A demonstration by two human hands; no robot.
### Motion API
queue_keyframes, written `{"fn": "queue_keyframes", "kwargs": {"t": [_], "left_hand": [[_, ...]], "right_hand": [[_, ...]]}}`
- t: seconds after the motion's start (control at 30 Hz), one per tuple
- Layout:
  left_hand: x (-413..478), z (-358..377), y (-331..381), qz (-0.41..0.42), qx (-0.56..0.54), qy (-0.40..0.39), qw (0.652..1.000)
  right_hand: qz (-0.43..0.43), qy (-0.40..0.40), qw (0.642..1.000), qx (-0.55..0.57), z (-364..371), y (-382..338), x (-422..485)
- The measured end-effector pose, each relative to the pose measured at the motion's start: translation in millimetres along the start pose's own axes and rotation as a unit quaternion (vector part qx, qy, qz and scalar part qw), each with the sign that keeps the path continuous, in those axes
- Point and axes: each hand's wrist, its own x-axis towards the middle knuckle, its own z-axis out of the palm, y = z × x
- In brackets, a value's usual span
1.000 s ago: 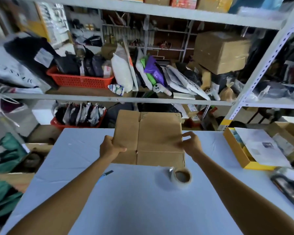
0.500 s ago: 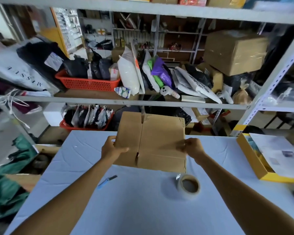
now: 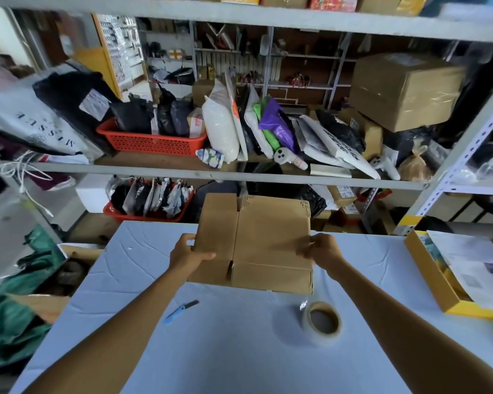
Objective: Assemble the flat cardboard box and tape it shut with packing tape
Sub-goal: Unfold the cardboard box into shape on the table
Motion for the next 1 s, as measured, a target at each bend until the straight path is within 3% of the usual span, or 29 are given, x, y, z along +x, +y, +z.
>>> {"fn": "queue_keyframes", "kwargs": {"t": [0.37,0.47,0.57,0.73,1.0], "left_hand": [[10.4,-1.2,-2.6,0.007,0.018,-0.019,1.0],[13.7,-9.3,-6.4,-0.007,-0.093,-0.071,0.993],[12.2,-18.1,-8.6,-0.038,-0.218,-0.104,0.97],[11.2,-15.3,-18.0,0.039,-0.117,-0.088,0.988],[16.2,-13.8,-20.6,0.046,-0.072,-0.026,0.996]], "right_hand": [[-0.012,0.009,0.998,0.064,-9.1,6.2,4.9],[0.041,0.002,0.984,0.172,-14.8,3.3,7.1],[0.051,-0.025,0.976,0.211,-23.1,6.8,9.8],[0.048,-0.065,0.963,0.256,-22.3,7.5,10.1],[0.003,-0.102,0.969,0.223,-14.3,11.9,11.0]]}}
